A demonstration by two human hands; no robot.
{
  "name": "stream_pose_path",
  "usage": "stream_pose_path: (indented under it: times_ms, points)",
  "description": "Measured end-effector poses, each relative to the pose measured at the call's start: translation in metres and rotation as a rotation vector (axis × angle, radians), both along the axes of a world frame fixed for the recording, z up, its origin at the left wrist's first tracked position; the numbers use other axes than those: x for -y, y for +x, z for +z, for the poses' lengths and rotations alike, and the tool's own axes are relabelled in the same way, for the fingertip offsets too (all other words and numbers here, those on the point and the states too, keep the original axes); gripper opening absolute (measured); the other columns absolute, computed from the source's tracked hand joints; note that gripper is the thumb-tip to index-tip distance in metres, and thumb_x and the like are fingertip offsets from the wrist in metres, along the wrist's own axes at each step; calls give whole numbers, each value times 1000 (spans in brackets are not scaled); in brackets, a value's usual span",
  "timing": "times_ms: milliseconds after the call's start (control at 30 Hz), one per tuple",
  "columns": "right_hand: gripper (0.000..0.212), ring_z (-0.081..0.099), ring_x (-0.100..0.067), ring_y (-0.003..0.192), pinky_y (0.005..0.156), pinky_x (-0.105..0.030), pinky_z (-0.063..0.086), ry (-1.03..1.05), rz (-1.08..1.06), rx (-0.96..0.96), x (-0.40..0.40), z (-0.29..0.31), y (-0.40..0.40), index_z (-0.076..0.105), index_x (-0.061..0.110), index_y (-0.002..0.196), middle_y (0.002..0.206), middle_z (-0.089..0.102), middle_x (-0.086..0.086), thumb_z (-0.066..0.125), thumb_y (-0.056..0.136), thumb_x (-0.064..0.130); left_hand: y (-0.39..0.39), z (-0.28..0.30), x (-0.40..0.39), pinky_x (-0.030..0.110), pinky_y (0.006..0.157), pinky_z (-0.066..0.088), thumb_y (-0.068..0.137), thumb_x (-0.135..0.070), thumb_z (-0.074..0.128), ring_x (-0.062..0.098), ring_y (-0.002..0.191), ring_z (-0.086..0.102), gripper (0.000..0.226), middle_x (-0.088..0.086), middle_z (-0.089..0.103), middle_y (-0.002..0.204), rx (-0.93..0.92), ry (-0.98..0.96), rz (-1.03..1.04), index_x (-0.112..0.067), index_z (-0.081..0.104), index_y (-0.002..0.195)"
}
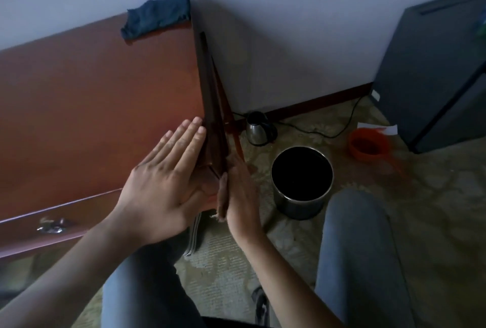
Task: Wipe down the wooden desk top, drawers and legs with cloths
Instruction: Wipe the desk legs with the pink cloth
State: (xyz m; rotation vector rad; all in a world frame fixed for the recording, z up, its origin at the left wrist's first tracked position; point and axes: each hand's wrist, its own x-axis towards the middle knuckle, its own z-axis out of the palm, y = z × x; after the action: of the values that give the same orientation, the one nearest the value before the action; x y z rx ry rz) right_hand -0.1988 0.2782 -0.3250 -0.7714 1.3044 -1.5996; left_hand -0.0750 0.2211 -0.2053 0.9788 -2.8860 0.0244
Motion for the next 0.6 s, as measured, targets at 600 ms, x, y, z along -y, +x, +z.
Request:
stream_pose_path:
  times_ms: [600]
  points:
    - [54,9,2,154,123,-18,14,-350,238,-140,43,59,-27,13,11,163,171,9,7,28,113,25,-63,21,146,44,128,11,108,-47,22,15,158,12,58,-8,18,171,-38,187,495,-28,24,163]
